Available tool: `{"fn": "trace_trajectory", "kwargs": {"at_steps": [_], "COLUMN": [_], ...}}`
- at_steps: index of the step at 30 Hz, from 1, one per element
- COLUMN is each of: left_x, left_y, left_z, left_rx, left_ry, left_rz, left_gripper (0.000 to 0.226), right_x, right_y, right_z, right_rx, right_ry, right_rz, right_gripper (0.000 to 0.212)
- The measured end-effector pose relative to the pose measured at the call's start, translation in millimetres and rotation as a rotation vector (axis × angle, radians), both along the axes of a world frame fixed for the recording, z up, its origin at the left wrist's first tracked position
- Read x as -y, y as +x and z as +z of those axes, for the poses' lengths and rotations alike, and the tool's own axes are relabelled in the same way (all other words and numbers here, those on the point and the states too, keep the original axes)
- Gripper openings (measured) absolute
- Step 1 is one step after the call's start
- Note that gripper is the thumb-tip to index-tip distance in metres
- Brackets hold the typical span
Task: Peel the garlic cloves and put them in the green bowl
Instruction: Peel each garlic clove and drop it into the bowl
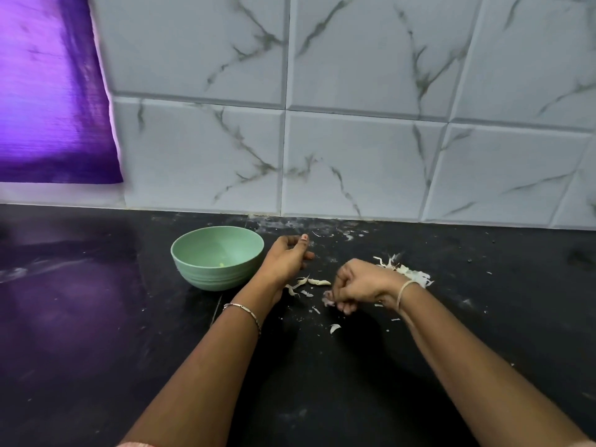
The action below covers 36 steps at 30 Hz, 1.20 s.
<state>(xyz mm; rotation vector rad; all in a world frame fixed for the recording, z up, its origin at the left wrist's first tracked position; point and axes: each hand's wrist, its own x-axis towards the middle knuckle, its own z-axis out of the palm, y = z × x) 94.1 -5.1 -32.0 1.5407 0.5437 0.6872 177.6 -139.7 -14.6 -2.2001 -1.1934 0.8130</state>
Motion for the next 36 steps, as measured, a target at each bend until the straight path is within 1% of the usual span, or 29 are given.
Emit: {"fn": "trace_trajectory", "kwargs": {"at_steps": [1,2,5,6,7,9,10,11,13,14,15,17,19,21,23,26,28,31,36], "left_x": [0,0,-2,-2,-3,-4,-3,-1,1,1,2,5,8,12,16,16,17,18,20], "left_y": [0,0,0,0,0,-1,-1,-1,-2,-2,-2,-4,-6,-7,-5,-1,2,5,3], "left_z": [1,0,1,1,1,-1,-3,-3,-2,-1,-1,0,0,-2,-4,-7,-9,-13,-13], "left_rx": [0.001,0.000,-0.002,-0.004,-0.006,-0.024,-0.040,-0.050,-0.061,-0.061,-0.060,-0.064,-0.050,-0.019,0.015,0.029,0.042,0.046,0.032], "left_ry": [0.001,0.001,0.005,0.011,0.011,0.016,0.023,0.026,0.031,0.039,0.057,0.150,0.243,0.275,0.310,0.403,0.409,0.372,0.342], "left_rz": [0.000,-0.002,-0.004,-0.005,-0.005,-0.015,-0.026,-0.035,-0.053,-0.064,-0.085,-0.152,-0.231,-0.322,-0.356,-0.243,-0.192,-0.176,-0.121], "left_gripper": [0.038,0.038,0.038,0.037,0.035,0.031,0.029,0.025,0.014,0.017,0.025,0.036,0.037,0.036,0.034,0.031,0.029,0.024,0.005], "right_x": [-3,-4,-2,-1,-1,-3,-5,-6,-6,-2,0,7,11,13,12,11,11,11,9], "right_y": [1,0,0,0,-1,-5,-5,-2,2,5,7,10,10,9,8,4,3,6,13], "right_z": [6,16,52,54,49,25,16,11,13,17,19,19,10,1,-4,-7,-7,-11,-17], "right_rx": [0.041,0.046,-0.073,-0.089,-0.048,0.082,0.113,0.131,0.108,0.061,-0.015,-0.204,-0.334,-0.435,-0.502,-0.577,-0.581,-0.537,-0.536], "right_ry": [-0.007,0.028,0.242,0.263,0.210,-0.030,-0.114,-0.140,-0.060,0.037,0.159,0.383,0.496,0.554,0.581,0.623,0.650,0.674,0.692], "right_rz": [0.015,0.021,0.013,0.018,0.041,0.081,0.086,0.090,0.076,0.044,-0.008,-0.124,-0.211,-0.264,-0.298,-0.331,-0.348,-0.404,-0.472], "right_gripper": [0.020,0.019,0.018,0.018,0.019,0.022,0.023,0.024,0.023,0.021,0.019,0.014,0.012,0.011,0.012,0.012,0.011,0.013,0.016]}}
